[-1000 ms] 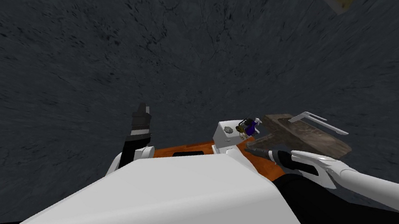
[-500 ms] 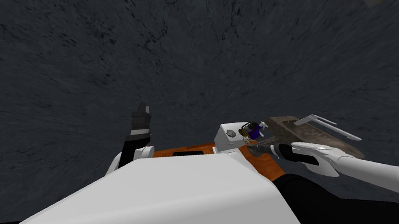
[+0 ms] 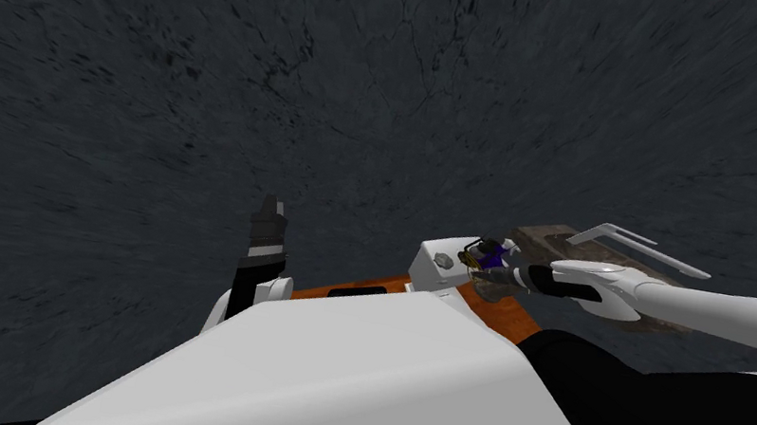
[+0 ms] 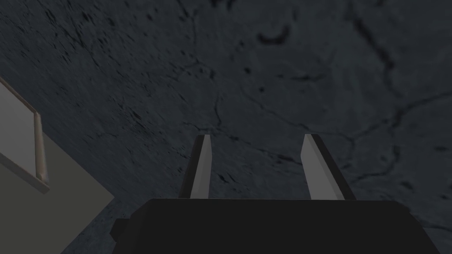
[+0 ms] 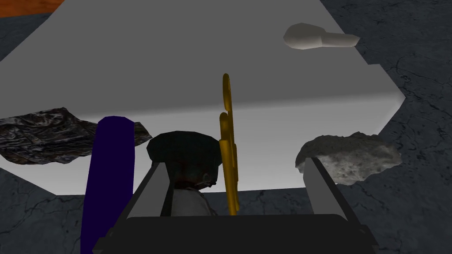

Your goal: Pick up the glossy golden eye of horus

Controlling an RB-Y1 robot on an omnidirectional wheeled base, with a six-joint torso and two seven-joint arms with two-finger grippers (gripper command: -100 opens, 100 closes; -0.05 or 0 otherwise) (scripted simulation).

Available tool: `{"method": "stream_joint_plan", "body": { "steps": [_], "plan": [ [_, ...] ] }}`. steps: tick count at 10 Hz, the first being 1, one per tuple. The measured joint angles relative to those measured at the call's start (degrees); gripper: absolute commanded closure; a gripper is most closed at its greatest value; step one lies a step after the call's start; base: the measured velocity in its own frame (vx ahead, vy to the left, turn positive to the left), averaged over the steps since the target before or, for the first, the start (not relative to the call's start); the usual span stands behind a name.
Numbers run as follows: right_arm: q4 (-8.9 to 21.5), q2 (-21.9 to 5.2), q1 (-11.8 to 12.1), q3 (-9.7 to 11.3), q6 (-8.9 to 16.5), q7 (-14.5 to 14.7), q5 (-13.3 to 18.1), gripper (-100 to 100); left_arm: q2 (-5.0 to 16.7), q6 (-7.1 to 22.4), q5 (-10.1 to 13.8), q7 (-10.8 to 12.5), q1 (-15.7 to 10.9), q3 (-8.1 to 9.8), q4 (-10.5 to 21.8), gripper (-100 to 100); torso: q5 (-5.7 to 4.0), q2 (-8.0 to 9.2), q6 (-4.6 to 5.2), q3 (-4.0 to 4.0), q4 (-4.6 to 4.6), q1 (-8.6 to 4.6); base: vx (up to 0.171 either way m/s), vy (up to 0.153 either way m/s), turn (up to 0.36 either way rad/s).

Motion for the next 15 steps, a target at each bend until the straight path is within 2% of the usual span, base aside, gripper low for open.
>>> {"method": "stream_joint_plan", "body": {
  "steps": [1, 2, 3, 5, 6, 7, 8, 12, 13, 14, 15],
  "plan": [
    [0.00, 0.01, -0.03, 0.03, -0.01, -0.02, 0.03, -100, 0.00, 0.00, 0.00, 0.00, 0.00, 0.00, 0.00, 0, 0.00, 0.15, 0.01, 0.09, 0.04, -0.01, 0.026, -0.003, 0.091],
    [-0.09, 0.84, 0.40, 0.01, 0.29, 0.56, -0.15, -100, 0.00, 0.00, 0.00, 0.00, -0.01, 0.00, 0.00, 0, -0.01, 0.16, 0.00, 0.10, 0.05, -0.03, 0.045, -0.008, 0.096],
    [-0.29, 1.29, 2.53, -1.25, 0.74, 1.87, -1.40, -100, 0.00, 0.00, 0.00, 0.00, 0.00, 0.00, 0.00, 0, -0.01, 0.11, 0.00, 0.08, 0.04, -0.04, 0.032, -0.006, 0.024],
    [-0.24, 2.57, 0.91, -0.01, 1.02, 1.69, 0.08, -100, 0.00, 0.00, 0.00, 0.00, 0.00, 0.00, 0.00, 0, -0.01, 0.22, 0.02, 0.13, 0.06, -0.02, 0.013, 0.000, 0.036],
    [-0.14, 3.64, 1.27, -0.05, 1.16, 2.10, 0.23, -100, 0.00, 0.00, 0.00, 0.00, -0.01, 0.00, 0.00, 0, -0.01, 0.21, 0.01, 0.14, 0.06, -0.02, 0.021, -0.004, 0.042],
    [-0.07, 4.33, 0.61, 0.58, 1.29, 2.27, 0.71, -100, 0.00, 0.00, 0.00, 0.00, 0.00, 0.00, 0.00, 0, -0.01, 0.20, 0.02, 0.13, 0.06, -0.03, 0.008, -0.002, 0.001],
    [-0.06, 4.38, 0.52, 0.68, 1.32, 2.25, 0.78, 100, 0.00, 0.00, 0.00, 0.00, 0.00, 0.00, 0.00, 0, 0.00, 0.23, 0.02, 0.14, 0.06, -0.02, 0.000, 0.000, 0.000],
    [0.30, 4.21, 0.57, 0.68, 1.87, 2.43, 0.93, 100, 0.00, 0.00, 0.00, 0.00, -0.01, 0.00, 0.00, 0, -0.33, 0.30, -0.02, 0.20, 0.10, -0.27, 0.000, -0.001, -0.003],
    [0.28, 4.22, 0.57, 0.68, 1.84, 2.40, 0.91, 0, 0.00, 0.00, 0.00, 0.00, -0.01, 0.00, 0.00, 0, -0.32, 0.30, -0.02, 0.20, 0.10, -0.27, 0.000, 0.000, 0.000],
    [0.28, 4.23, 0.57, 0.68, 1.83, 2.40, 0.91, 100, 0.00, 0.00, 0.00, 0.00, -0.01, 0.00, 0.00, 0, -0.31, 0.30, -0.03, 0.19, 0.10, -0.27, -0.033, 0.004, -0.118],
    [-0.18, 2.79, 1.99, -0.78, 1.40, 2.18, -0.11, 100, 0.00, 0.00, 0.00, 0.00, -0.01, 0.00, 0.00, 0, -0.27, 0.39, 0.00, 0.24, 0.12, -0.23, -0.039, 0.007, -0.060]
  ]
}}
